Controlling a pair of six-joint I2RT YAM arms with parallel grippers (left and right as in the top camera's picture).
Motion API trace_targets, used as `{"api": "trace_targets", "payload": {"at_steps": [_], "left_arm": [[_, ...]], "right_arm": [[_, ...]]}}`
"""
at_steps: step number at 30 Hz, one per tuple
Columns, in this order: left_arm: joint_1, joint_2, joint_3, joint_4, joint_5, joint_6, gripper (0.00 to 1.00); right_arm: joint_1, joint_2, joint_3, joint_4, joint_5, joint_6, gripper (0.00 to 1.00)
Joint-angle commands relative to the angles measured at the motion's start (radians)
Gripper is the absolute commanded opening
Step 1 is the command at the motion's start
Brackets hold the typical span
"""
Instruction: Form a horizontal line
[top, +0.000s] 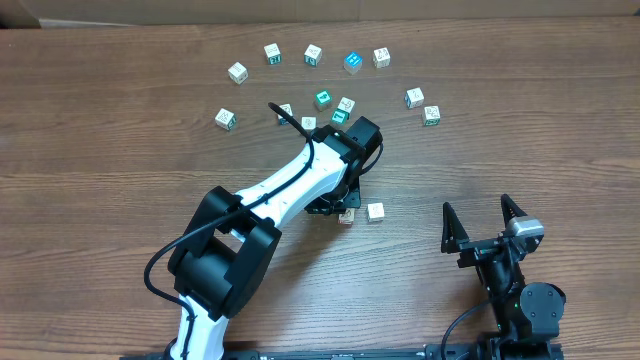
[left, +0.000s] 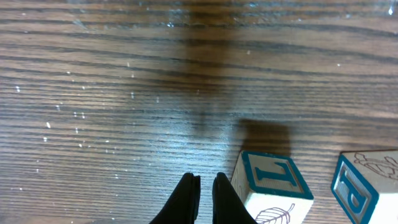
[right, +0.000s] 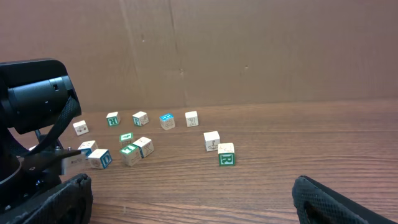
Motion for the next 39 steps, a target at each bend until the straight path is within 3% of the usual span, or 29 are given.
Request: {"api": "trace_targets", "payload": {"at_steps": [1,39], "left_arm": [[-0.008,0.004,-0.009,-0.003,0.038,0.034,0.06],[-0.031,0.004,-0.009,-0.003,0.066,0.064,0.04]], "right_arm": [[0.005,-0.01,-0.011,0.005,-0.005,0.006,1.0],[0.005,-0.01,-0.011,0.005,-0.005,0.006,1.0]]}}
